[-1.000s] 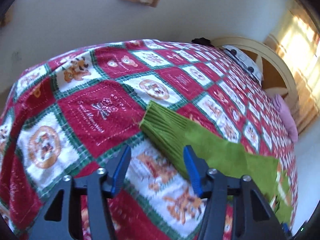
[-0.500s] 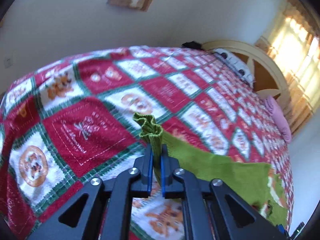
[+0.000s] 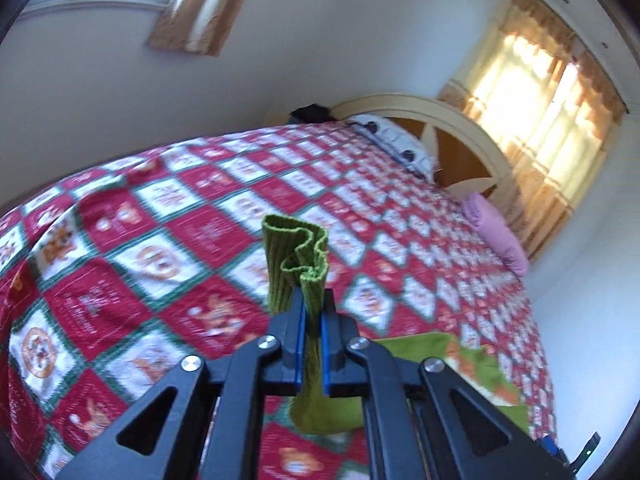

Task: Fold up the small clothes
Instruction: 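Lift the sleeve with the left tool, lay it across the body, open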

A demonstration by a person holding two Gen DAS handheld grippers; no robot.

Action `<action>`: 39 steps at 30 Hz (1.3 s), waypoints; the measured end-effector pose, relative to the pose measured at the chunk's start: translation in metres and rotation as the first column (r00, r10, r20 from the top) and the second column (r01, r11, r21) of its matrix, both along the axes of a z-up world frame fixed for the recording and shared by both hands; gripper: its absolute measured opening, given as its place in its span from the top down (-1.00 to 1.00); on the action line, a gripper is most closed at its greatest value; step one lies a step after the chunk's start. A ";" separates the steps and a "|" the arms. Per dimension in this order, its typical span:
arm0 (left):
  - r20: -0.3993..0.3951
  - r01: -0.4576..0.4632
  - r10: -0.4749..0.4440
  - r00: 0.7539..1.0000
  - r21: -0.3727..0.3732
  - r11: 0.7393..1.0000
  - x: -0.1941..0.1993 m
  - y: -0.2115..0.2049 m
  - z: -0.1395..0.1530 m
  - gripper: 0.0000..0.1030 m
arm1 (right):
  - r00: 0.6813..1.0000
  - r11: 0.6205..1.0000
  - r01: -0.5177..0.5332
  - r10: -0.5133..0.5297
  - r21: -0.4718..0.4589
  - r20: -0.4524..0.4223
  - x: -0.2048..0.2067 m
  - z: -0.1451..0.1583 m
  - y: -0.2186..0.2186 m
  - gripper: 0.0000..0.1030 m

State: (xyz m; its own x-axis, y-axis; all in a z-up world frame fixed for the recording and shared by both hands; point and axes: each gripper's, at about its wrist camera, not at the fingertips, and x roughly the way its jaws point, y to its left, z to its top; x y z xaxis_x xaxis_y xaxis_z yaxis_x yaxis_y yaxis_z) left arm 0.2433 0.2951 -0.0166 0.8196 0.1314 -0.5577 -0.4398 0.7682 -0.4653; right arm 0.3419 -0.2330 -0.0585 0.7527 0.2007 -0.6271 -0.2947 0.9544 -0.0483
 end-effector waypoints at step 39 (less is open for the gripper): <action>0.040 0.530 -0.532 0.846 0.049 0.847 0.142 -0.358 0.031 0.88 | 0.999 0.993 0.048 -0.049 0.108 0.007 -0.081 -0.030 -0.080 -0.20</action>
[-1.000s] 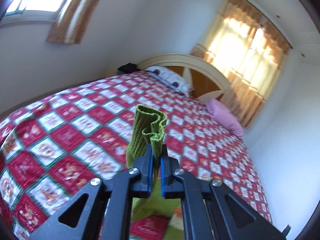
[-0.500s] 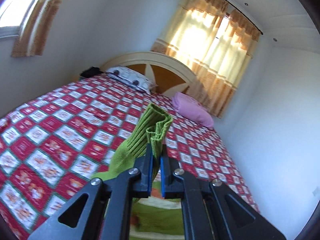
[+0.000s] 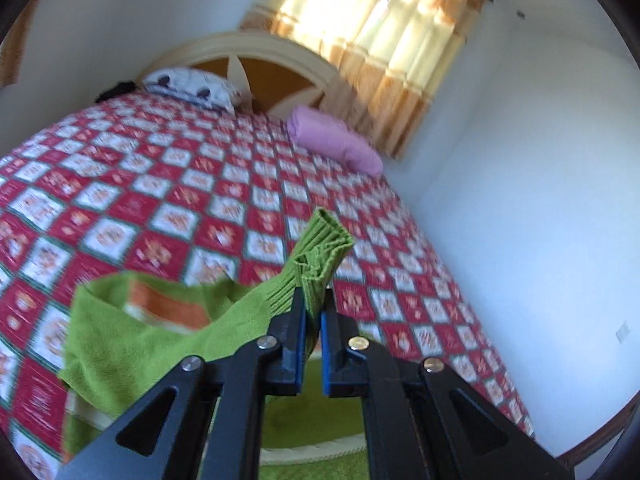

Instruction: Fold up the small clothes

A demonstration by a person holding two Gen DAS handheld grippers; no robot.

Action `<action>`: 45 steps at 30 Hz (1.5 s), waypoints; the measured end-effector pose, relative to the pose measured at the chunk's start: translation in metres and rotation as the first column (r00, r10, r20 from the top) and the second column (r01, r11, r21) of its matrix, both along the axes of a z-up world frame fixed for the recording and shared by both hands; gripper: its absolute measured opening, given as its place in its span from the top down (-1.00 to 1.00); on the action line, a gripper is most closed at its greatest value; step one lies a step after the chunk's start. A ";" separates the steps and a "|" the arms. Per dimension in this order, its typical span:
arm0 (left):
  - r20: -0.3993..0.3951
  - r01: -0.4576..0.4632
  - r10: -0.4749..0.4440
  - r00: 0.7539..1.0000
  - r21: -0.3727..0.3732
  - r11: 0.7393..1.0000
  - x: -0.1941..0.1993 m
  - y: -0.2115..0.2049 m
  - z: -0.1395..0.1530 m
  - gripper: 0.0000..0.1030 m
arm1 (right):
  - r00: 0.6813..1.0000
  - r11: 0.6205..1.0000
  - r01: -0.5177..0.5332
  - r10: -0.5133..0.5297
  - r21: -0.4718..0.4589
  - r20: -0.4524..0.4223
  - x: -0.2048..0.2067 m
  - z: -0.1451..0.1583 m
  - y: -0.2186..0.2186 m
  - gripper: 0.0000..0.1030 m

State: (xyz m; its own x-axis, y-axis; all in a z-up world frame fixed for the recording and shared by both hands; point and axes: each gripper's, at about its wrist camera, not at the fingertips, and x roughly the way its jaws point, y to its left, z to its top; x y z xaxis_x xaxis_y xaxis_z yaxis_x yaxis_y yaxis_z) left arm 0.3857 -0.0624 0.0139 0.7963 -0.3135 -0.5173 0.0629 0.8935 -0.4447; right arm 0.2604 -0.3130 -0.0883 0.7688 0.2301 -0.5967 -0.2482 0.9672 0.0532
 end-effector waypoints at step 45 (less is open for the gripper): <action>-0.234 -0.128 0.287 0.929 0.525 0.842 -0.036 0.154 -0.156 -1.00 | 0.973 0.998 -0.029 0.017 -0.050 -0.228 0.124 -0.010 0.064 0.83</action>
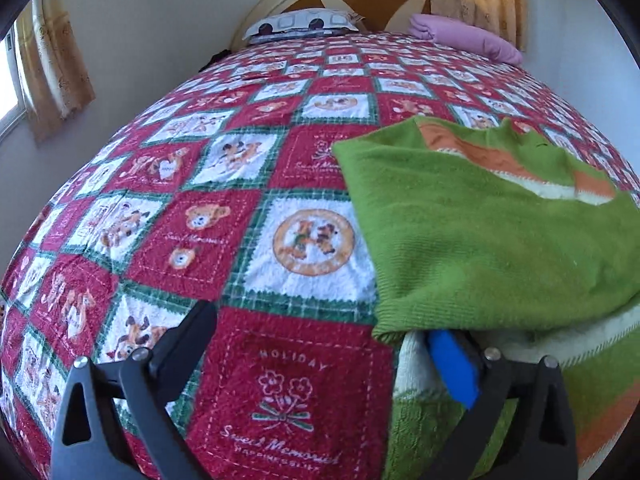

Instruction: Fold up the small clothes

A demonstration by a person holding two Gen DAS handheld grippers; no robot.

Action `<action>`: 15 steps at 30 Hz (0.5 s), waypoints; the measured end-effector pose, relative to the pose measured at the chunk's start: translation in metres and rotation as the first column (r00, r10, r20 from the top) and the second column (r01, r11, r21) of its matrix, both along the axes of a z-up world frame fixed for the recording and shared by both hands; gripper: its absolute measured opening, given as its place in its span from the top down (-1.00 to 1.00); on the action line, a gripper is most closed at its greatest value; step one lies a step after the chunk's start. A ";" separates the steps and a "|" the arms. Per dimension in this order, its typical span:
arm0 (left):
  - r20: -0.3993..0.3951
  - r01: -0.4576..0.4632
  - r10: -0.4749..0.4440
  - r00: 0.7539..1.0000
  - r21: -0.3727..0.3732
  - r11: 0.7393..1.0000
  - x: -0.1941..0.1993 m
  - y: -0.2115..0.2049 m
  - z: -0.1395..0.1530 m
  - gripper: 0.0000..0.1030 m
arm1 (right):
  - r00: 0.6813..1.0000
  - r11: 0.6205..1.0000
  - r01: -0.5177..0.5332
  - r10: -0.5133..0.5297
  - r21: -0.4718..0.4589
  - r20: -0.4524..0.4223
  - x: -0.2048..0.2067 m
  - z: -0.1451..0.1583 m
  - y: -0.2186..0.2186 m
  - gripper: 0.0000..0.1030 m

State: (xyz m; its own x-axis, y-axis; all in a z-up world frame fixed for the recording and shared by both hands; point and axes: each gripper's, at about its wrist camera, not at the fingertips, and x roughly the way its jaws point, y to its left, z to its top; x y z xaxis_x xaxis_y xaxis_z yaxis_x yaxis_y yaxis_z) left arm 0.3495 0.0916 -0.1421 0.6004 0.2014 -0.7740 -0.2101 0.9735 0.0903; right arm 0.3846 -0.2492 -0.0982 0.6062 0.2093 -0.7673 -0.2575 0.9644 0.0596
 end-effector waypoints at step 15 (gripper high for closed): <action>0.119 0.012 -0.007 0.993 -0.044 0.999 -0.039 0.014 0.034 -1.00 | 0.997 0.996 0.056 -0.052 -0.065 0.057 -0.023 0.008 -0.033 0.08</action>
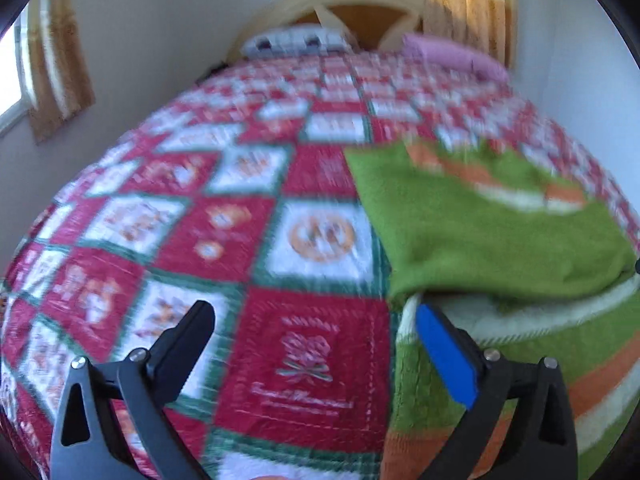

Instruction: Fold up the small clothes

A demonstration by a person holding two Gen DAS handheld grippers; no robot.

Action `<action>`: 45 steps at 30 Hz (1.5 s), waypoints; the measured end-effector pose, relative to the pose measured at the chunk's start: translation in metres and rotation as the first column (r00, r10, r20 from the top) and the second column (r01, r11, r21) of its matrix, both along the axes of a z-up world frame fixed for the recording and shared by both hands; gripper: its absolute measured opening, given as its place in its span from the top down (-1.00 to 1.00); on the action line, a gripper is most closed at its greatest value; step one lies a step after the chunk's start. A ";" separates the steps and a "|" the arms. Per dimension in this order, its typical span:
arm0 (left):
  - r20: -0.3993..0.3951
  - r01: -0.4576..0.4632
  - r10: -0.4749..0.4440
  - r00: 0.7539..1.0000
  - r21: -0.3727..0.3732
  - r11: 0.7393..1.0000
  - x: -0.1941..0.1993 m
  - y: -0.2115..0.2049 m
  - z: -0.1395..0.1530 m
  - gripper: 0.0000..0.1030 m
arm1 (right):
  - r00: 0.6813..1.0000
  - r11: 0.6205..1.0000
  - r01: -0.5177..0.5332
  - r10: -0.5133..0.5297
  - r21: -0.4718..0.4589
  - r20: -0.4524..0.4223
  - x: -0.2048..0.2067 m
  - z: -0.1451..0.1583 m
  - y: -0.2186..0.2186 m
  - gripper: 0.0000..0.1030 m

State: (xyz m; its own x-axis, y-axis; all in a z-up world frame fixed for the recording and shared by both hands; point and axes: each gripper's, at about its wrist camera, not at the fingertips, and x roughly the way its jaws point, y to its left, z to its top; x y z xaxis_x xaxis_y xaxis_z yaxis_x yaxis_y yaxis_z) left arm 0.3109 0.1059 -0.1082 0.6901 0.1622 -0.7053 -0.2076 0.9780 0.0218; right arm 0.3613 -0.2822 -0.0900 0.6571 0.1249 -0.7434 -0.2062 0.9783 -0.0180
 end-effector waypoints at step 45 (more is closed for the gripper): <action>-0.120 0.025 -0.023 0.992 0.010 1.000 0.041 -0.022 -0.038 -1.00 | 0.999 0.998 -0.016 0.019 0.066 -0.033 0.035 -0.005 0.035 0.16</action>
State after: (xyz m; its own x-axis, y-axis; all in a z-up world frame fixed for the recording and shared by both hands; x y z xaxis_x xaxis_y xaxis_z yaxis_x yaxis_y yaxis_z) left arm 0.3517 0.0835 -0.1459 0.6042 0.1555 -0.7815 -0.1793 0.9821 0.0568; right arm 0.3965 -0.2471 -0.0952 0.6290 0.1852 -0.7550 -0.2227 0.9734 0.0532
